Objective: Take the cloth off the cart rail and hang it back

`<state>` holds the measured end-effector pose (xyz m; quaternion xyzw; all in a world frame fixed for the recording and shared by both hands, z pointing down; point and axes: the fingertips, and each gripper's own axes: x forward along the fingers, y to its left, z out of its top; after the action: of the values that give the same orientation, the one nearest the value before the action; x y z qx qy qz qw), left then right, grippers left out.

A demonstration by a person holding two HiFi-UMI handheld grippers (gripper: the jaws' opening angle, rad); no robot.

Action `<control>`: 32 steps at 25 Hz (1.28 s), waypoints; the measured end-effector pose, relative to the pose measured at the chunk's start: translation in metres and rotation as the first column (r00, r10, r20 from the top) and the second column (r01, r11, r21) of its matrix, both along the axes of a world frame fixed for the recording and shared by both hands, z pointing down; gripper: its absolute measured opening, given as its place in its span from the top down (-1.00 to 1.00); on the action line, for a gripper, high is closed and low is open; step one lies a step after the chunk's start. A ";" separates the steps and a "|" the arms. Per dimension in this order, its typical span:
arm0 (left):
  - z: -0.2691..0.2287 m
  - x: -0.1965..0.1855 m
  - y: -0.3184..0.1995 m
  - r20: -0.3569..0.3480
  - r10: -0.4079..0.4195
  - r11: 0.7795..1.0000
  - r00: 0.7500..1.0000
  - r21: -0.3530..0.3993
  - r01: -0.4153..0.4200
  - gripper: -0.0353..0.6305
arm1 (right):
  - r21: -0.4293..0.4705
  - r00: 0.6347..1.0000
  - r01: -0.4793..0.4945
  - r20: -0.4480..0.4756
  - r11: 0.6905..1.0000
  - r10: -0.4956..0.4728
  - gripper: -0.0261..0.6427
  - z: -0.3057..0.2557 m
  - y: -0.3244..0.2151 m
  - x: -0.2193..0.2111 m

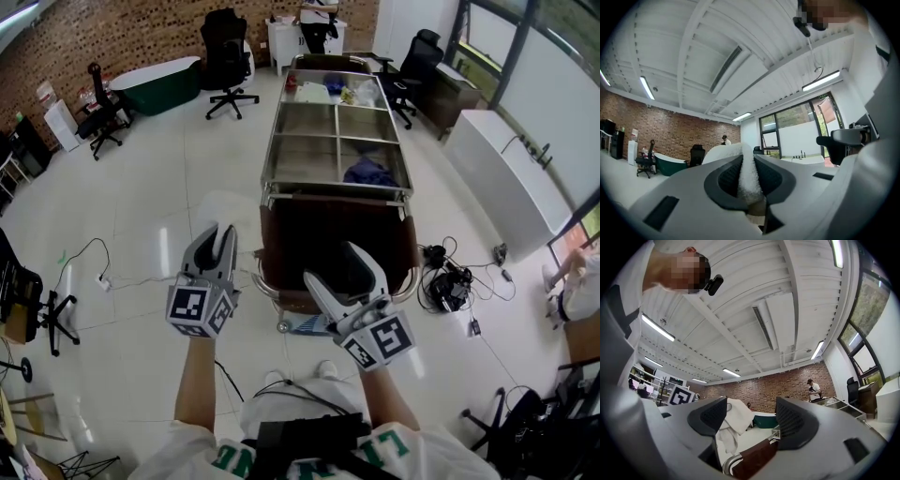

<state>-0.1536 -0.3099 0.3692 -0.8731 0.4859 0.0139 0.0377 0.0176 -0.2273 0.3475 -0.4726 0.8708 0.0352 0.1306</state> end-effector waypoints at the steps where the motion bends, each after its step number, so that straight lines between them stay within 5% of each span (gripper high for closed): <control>1: -0.002 0.003 -0.011 0.010 0.017 1.000 1.000 -0.008 -0.017 0.78 | 0.001 1.000 0.000 -0.001 1.000 0.000 -0.07 -0.001 0.001 0.000; 4: -0.004 0.013 -0.045 0.083 0.048 0.999 0.995 -0.007 -0.047 0.78 | 0.000 1.000 -0.004 -0.001 1.000 0.004 -0.07 -0.001 0.003 0.002; 7: 0.014 0.025 -0.077 0.243 0.053 0.999 0.969 -0.012 -0.052 0.78 | -0.003 1.000 -0.013 0.002 1.000 0.013 -0.07 0.000 0.003 0.006; 10: 0.061 0.041 -0.098 0.357 0.123 0.989 0.926 -0.124 -0.084 0.78 | -0.006 1.000 -0.025 0.006 1.000 0.026 -0.07 0.002 0.002 0.012; 14: 0.149 0.064 -0.102 0.387 0.267 0.918 0.883 -0.381 -0.110 0.70 | -0.006 0.999 -0.032 0.011 0.999 0.032 -0.07 0.003 0.001 0.015; 17: 0.182 0.068 -0.096 0.343 0.303 0.861 0.889 -0.499 -0.101 0.22 | -0.004 1.000 -0.029 0.008 1.000 0.029 -0.07 0.002 0.001 0.014; 19: 0.186 0.067 -0.097 0.326 0.290 0.854 0.900 -0.512 -0.090 0.09 | -0.005 1.000 -0.030 0.008 1.000 0.030 -0.07 0.003 0.000 0.015; 24: 0.157 0.056 -0.092 0.251 0.231 0.888 0.940 -0.449 -0.099 -0.12 | -0.019 0.999 -0.038 0.014 0.999 0.038 -0.07 0.009 -0.006 0.018; 28: 0.090 0.040 -0.071 0.081 0.144 0.952 0.986 -0.285 -0.116 -0.12 | -0.021 0.999 -0.042 0.016 0.999 0.043 -0.07 0.011 -0.013 0.020; 32: 0.040 0.021 -0.036 -0.015 0.080 0.989 0.997 -0.121 -0.081 -0.11 | -0.026 0.999 -0.044 0.020 0.999 0.044 -0.07 0.013 -0.019 0.020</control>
<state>-0.1330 -0.3461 0.4090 -0.8925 0.4505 -0.0098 -0.0187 0.0373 -0.2461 0.3609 -0.4935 0.8592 0.0223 0.1329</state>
